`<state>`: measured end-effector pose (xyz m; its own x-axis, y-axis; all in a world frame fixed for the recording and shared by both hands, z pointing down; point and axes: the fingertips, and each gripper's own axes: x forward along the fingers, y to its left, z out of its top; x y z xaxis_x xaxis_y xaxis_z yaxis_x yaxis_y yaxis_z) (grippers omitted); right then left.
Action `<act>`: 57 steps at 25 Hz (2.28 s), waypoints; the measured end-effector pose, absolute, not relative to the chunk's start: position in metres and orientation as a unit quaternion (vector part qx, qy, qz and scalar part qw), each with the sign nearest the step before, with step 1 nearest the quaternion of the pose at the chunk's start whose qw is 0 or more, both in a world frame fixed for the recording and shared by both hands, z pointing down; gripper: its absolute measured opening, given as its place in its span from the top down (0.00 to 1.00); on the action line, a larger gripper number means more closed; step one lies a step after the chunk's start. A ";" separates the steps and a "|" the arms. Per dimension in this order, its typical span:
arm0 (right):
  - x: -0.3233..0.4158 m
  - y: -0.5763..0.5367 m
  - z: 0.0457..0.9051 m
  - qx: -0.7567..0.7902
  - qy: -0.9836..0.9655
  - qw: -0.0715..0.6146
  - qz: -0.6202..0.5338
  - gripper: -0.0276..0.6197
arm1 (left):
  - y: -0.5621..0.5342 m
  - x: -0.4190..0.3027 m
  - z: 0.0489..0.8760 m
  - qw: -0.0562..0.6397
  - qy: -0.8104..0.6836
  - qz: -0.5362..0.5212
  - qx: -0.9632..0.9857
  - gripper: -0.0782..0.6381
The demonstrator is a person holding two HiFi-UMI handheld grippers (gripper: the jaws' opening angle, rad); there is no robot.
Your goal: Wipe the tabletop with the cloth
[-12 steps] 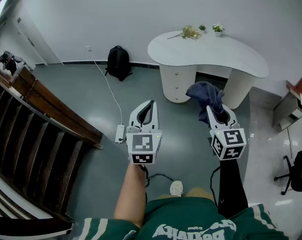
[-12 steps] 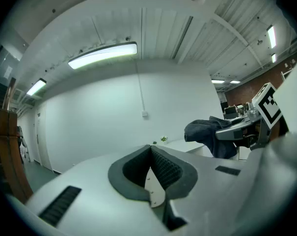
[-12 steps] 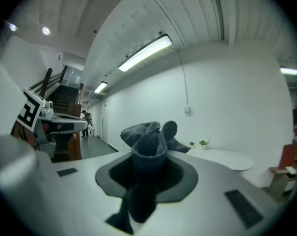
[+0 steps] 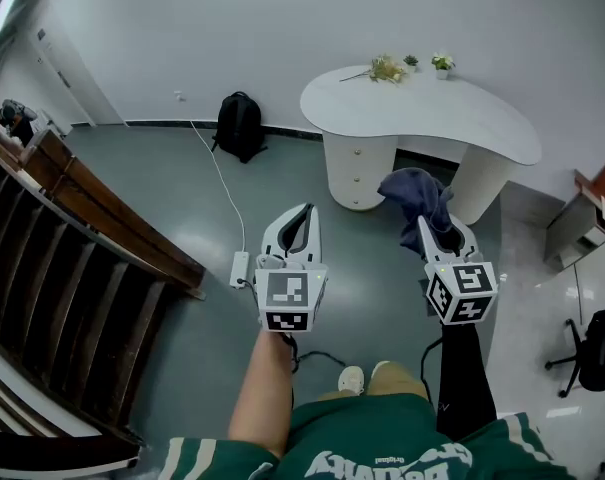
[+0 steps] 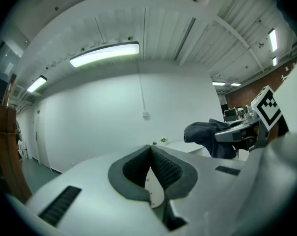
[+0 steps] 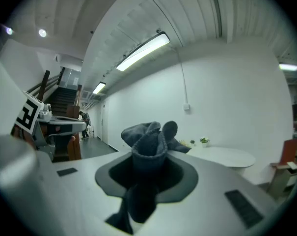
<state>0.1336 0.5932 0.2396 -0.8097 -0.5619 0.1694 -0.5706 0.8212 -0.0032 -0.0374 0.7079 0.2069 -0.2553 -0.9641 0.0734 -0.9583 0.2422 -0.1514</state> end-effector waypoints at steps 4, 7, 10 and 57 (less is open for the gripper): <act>0.128 0.578 0.243 0.299 -0.950 0.079 0.032 0.80 | 0.697 -0.043 0.206 0.019 0.787 -0.072 -0.612 0.90; 0.118 0.562 0.245 0.296 -0.952 0.077 0.033 0.80 | 0.683 -0.048 0.209 0.018 0.784 -0.074 -0.616 0.90; 0.102 0.540 0.246 0.290 -0.954 0.071 0.034 0.80 | 0.663 -0.062 0.211 0.020 0.783 -0.080 -0.617 0.90; -0.266 0.156 0.312 0.240 -0.961 0.110 0.078 0.80 | 0.269 -0.393 0.269 0.001 0.803 -0.082 -0.591 0.90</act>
